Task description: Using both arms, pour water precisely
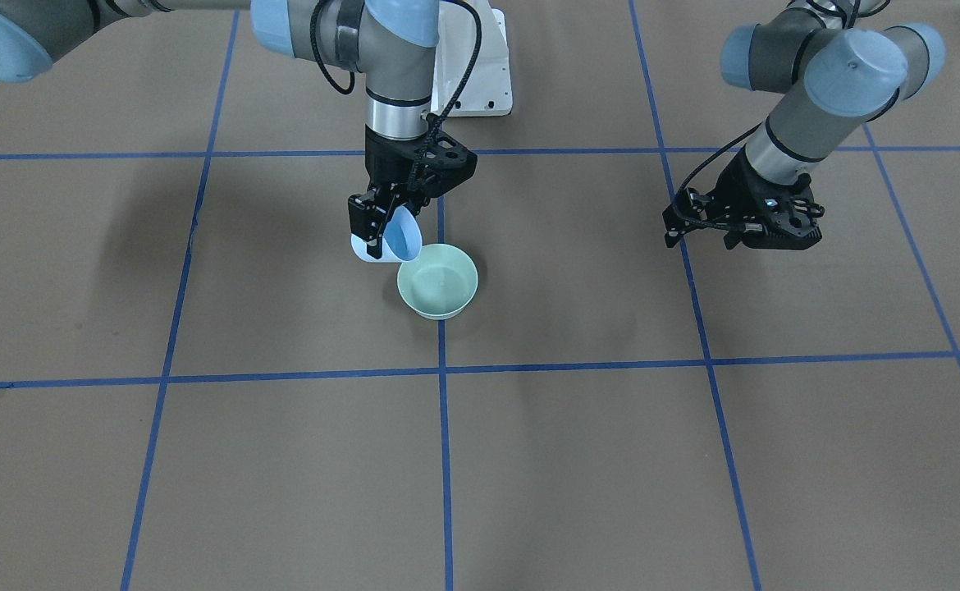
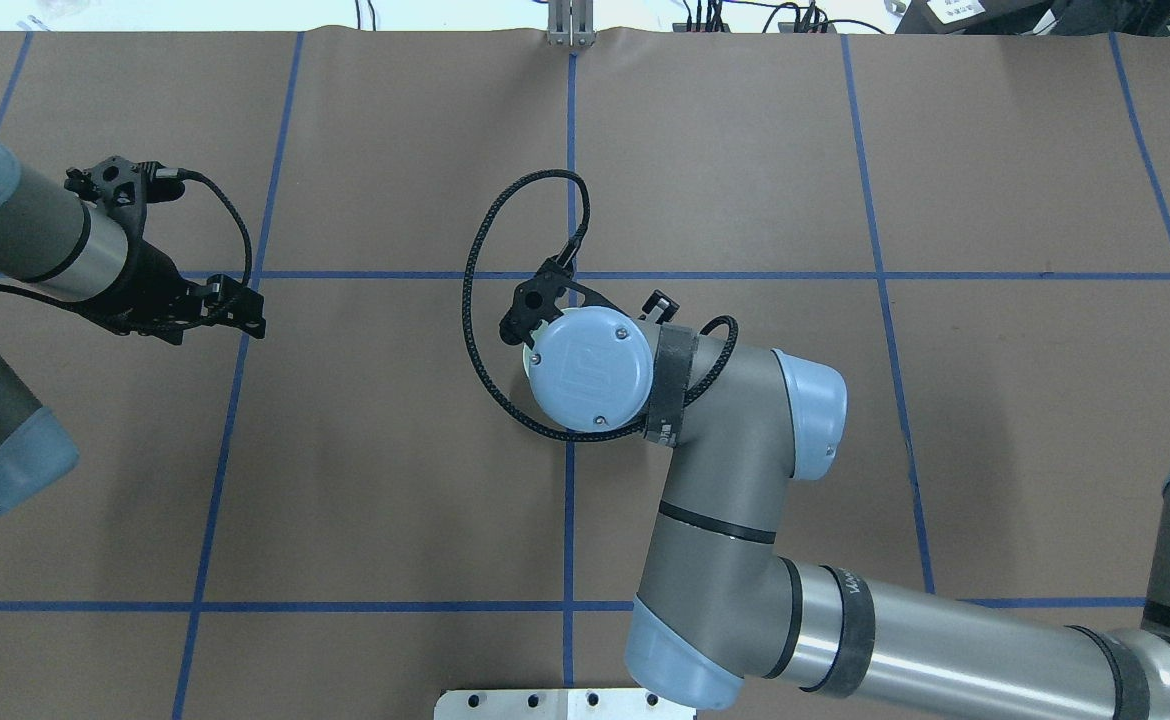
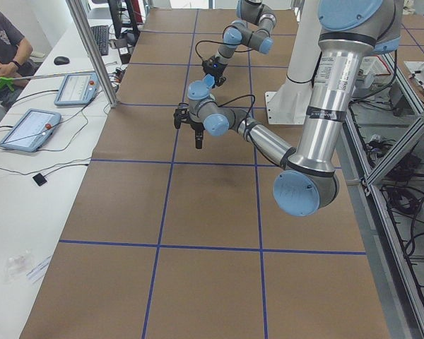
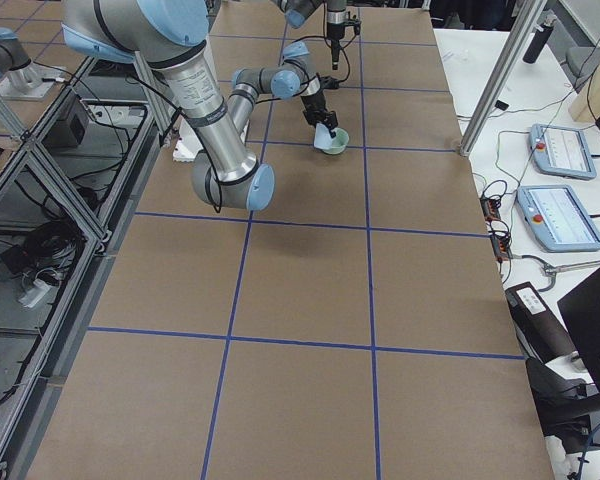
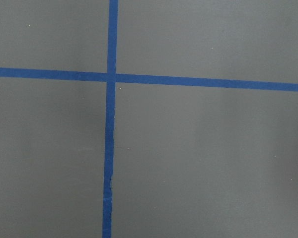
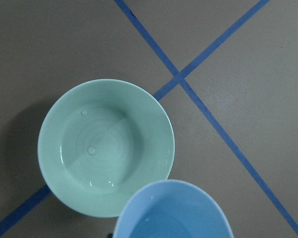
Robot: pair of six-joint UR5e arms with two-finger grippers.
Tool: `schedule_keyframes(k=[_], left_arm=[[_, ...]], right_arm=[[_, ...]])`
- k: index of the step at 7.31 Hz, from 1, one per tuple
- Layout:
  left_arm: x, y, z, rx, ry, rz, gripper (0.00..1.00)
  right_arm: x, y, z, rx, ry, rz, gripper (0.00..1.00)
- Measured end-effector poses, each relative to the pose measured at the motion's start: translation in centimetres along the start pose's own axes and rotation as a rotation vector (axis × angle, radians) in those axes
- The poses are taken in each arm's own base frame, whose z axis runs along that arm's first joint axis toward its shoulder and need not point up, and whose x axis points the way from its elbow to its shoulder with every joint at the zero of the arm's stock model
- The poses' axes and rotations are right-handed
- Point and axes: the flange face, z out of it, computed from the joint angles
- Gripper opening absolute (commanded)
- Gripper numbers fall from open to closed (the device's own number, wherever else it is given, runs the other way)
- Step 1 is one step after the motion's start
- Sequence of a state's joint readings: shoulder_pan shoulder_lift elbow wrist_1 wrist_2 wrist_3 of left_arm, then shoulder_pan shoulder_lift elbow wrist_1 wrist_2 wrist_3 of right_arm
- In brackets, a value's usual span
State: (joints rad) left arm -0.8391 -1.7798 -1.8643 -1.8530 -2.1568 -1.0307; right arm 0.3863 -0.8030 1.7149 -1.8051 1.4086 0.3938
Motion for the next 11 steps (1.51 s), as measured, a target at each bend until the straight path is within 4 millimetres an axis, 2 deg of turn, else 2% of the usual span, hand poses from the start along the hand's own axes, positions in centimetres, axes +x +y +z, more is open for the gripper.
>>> schedule_keyframes(k=[3,5,9,11], left_arm=[[0.0,0.0,0.0,0.000,0.000,0.000,1.00],[0.0,0.0,0.0,0.000,0.000,-0.001,1.00],[0.1,0.0,0.0,0.001,0.000,-0.002,1.00],[0.0,0.0,0.2,-0.001,-0.002,-0.004,1.00]], right_arm=[[-0.3,-1.3,-0.1,-0.046,0.084,-0.077,0.50],[-0.8,-2.1,0.6,-0.077,0.137,-0.120,0.45],[-2.6,-3.6,1.4,-0.152,0.223,-0.206,0.38],[-3.7,-3.6,1.1,-0.197,0.276,-0.278,0.36]])
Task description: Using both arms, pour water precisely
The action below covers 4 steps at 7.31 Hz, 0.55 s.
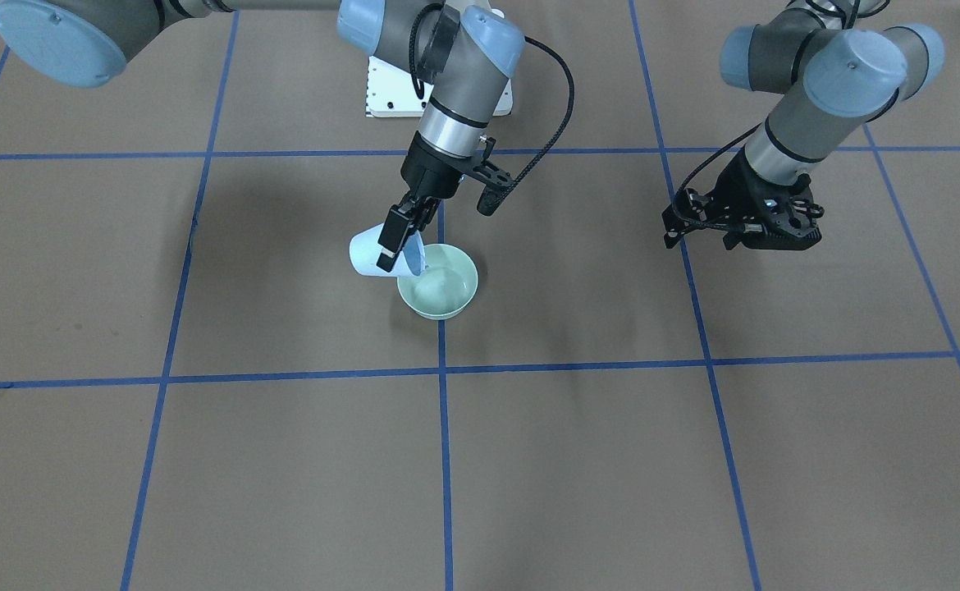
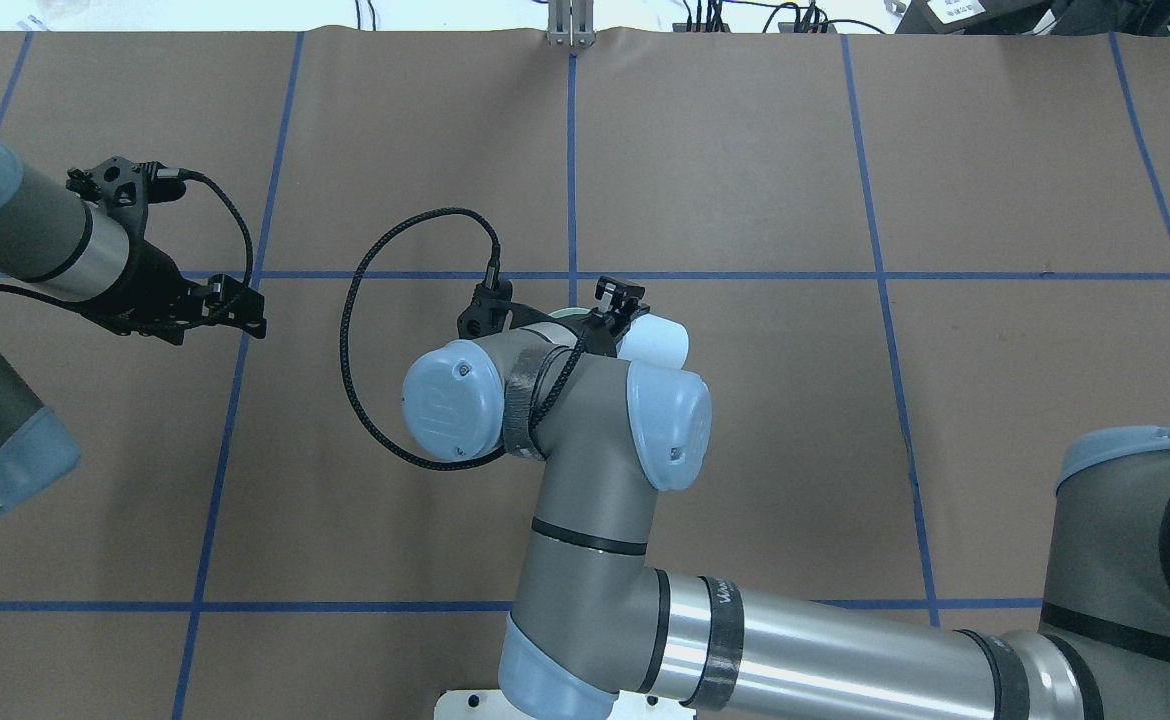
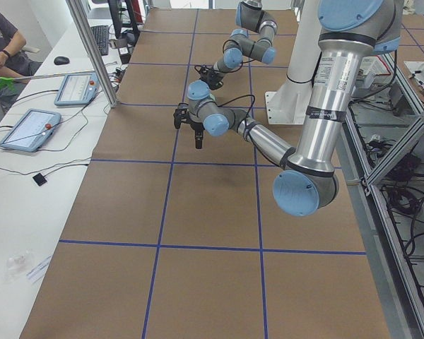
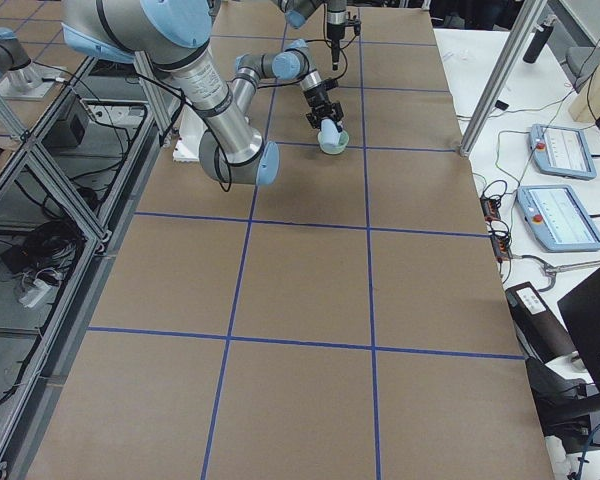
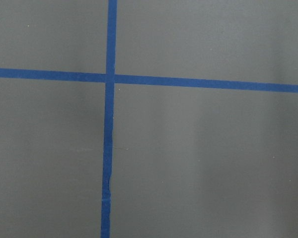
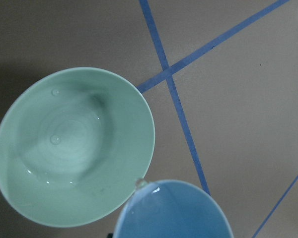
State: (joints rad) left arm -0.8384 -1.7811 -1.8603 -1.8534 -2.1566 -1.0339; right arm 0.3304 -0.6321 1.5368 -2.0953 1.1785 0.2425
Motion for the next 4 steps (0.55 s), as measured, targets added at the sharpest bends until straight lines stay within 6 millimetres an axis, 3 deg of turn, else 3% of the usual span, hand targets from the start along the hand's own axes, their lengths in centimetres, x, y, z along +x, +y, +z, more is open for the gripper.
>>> schedule_keyframes(k=[4], left_arm=[[-0.14,-0.07,0.14,-0.001,-0.003,-0.002,1.00]], right_arm=[[-1.44,0.15,-0.16,-0.041,0.055,-0.063,0.36]])
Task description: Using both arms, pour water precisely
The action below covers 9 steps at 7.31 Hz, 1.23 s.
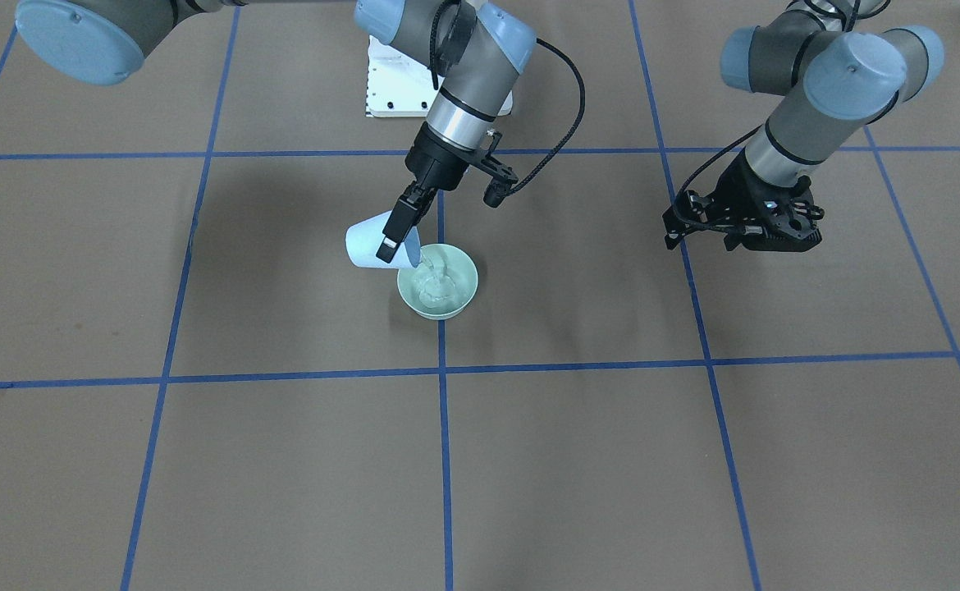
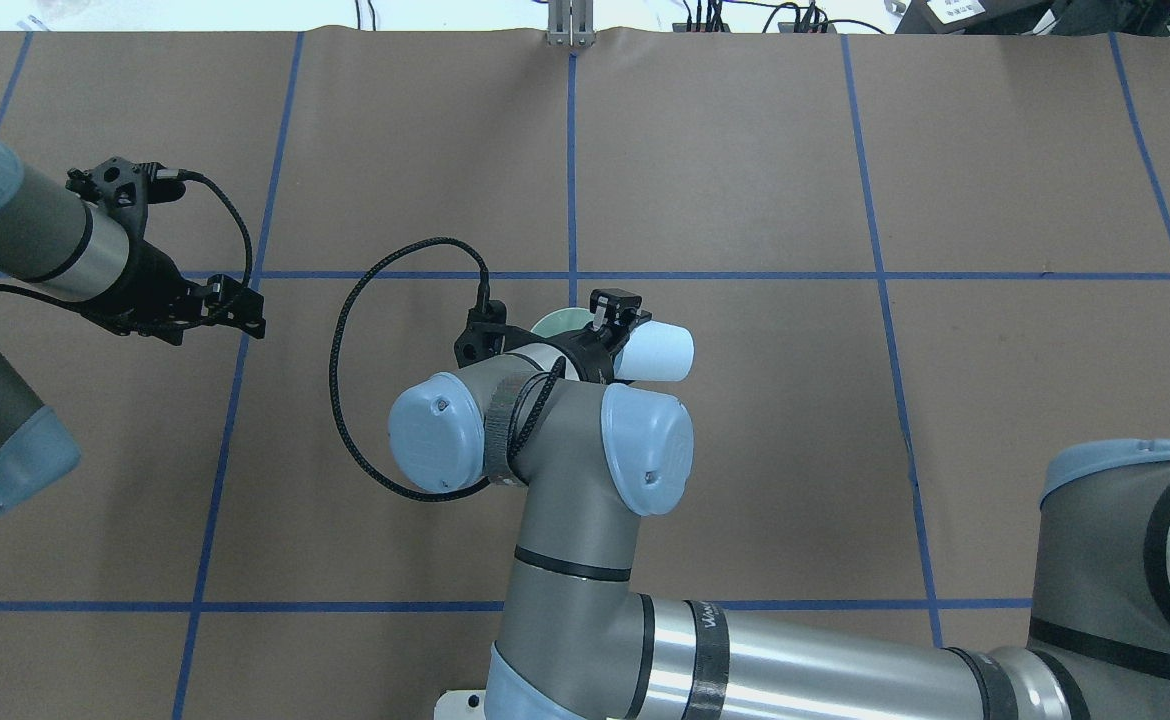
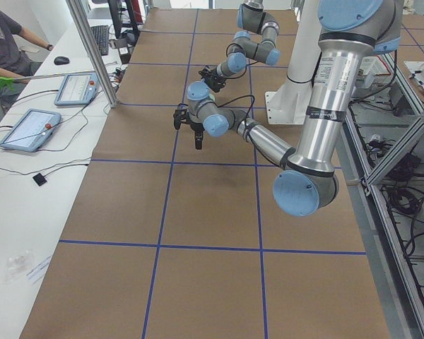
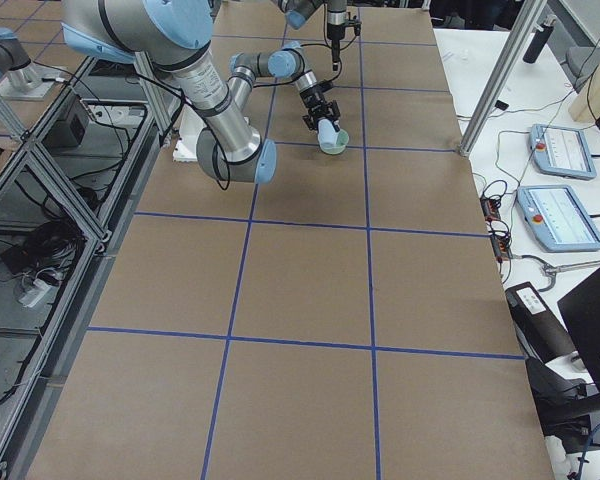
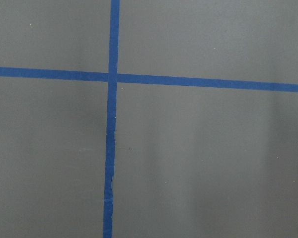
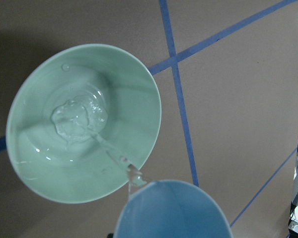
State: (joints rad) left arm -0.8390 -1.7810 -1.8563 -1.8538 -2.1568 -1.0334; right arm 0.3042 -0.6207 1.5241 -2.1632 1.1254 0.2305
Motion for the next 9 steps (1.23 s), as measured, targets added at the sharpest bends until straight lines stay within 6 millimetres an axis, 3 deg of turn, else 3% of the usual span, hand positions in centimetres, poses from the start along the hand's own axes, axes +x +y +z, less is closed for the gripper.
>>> schedule_keyframes(k=[7,9], left_arm=[[-0.1,-0.1,0.2,-0.002,-0.003,-0.003,1.00],[-0.1,-0.1,0.2,-0.002,-0.003,-0.004,1.00]], right_arm=[[-1.0,-0.8,0.0,-0.051,0.064,-0.051,0.36],[-0.9,-1.1,-0.3,-0.046,0.065,-0.044,0.41]])
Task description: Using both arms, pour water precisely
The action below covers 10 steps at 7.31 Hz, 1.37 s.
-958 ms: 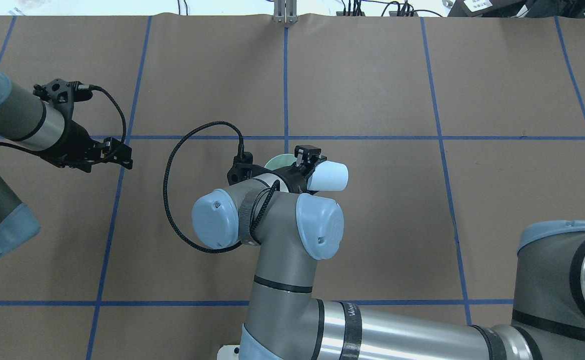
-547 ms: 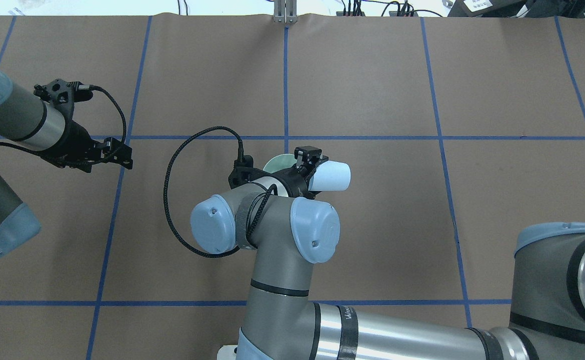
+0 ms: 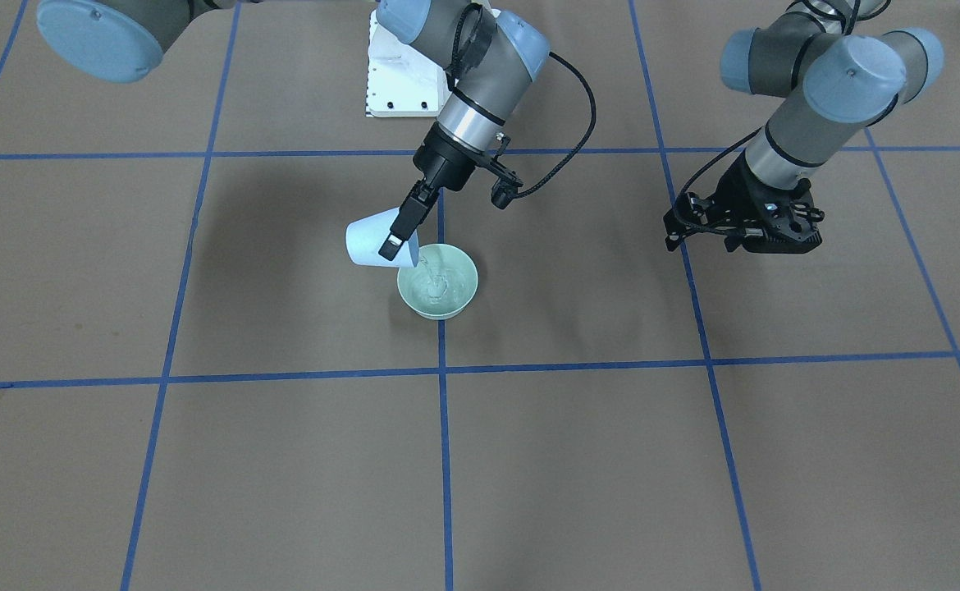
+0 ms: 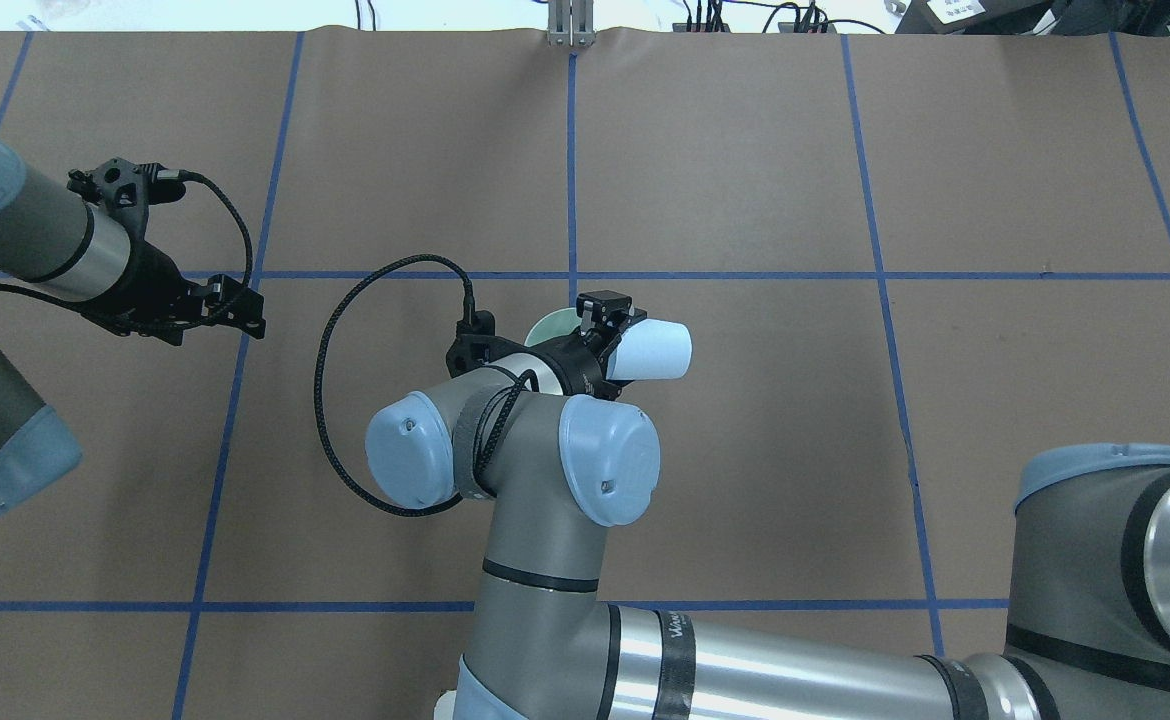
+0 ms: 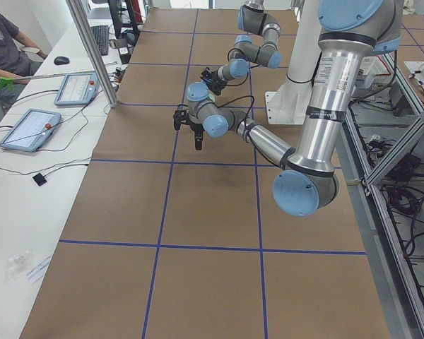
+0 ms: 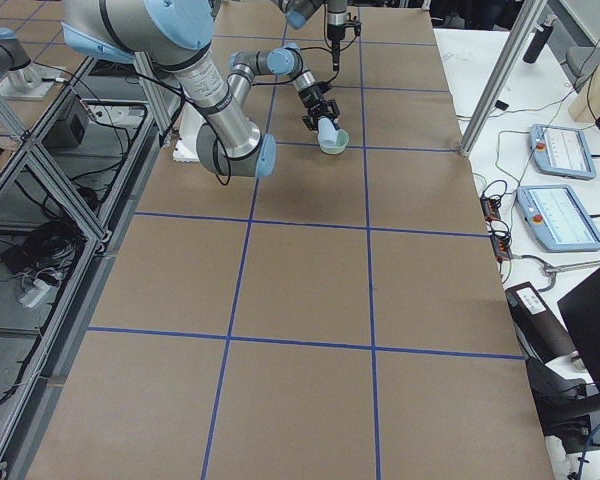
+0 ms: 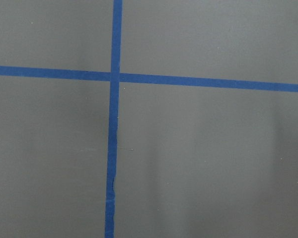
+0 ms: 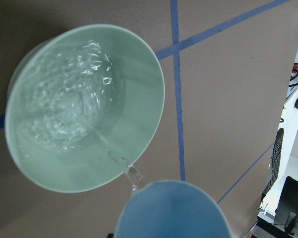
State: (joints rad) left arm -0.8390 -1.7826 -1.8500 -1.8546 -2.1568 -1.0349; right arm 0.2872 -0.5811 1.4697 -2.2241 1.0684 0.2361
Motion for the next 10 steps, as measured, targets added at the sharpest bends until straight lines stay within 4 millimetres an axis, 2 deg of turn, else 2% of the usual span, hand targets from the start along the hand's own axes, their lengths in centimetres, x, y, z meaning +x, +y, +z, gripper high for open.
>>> schedule_keyframes(k=[2,4,5,7,10], left_arm=[[0.2,0.0,-0.1,0.002,0.004,0.003,1.00],[0.5,-0.1,-0.3,0.005,0.008,0.006,1.00],[0.5,-0.1,-0.4,0.007,0.009,0.006,1.00],[0.5,-0.2,-0.5,0.008,0.009,0.007,1.00],[0.4,-0.3,-0.8,0.014,0.012,0.005,1.00]], right_arm=[[0.8,0.3,-0.8,0.030,-0.009,0.058,0.41],[1.8,1.0,-1.4,0.089,-0.044,0.193,0.41],[2.4,2.2,-1.3,0.118,-0.087,0.285,0.41],[5.2,7.1,0.2,0.193,-0.197,0.437,0.42],[9.5,16.1,6.2,0.278,-0.337,0.645,0.45]])
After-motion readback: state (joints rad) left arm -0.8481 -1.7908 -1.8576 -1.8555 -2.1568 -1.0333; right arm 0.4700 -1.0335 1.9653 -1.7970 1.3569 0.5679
